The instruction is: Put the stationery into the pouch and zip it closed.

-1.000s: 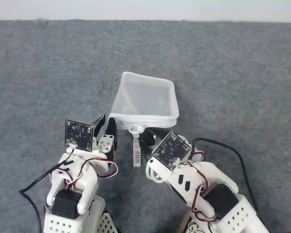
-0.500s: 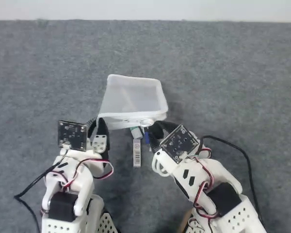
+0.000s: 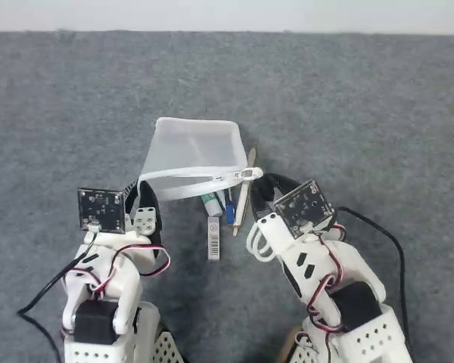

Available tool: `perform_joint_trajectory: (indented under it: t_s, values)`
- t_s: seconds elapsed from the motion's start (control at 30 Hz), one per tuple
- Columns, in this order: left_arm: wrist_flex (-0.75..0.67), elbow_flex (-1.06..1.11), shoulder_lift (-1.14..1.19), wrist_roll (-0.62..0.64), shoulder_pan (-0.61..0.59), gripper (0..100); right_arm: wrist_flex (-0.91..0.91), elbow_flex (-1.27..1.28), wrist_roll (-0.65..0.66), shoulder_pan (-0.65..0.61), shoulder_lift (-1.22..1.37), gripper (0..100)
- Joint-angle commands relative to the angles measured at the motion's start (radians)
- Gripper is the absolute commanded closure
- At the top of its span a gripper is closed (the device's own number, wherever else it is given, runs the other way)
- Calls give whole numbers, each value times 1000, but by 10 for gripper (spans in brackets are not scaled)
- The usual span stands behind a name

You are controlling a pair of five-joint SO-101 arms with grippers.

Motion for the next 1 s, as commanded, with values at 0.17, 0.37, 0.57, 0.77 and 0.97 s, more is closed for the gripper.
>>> perform_joint_trajectory:
  t_s: [0.17, 0.37, 0.57, 0.77, 0.97]
  values:
    - [6, -65, -14, -8, -15, 983, -21, -15, -15, 27, -28, 993]
    - [8, -62, -14, 64, -26, 795, -15, -14, -14, 25, -28, 993]
    - [0, -62, -8, 84, -94, 787, -12, -12, -9, -2, -28, 993]
    - [-48, -16, -6, 64, -63, 786, 1, -12, -8, -18, -30, 993]
    - [-63, 1, 6, 34, -61, 789, 1, -12, -8, -22, -30, 993]
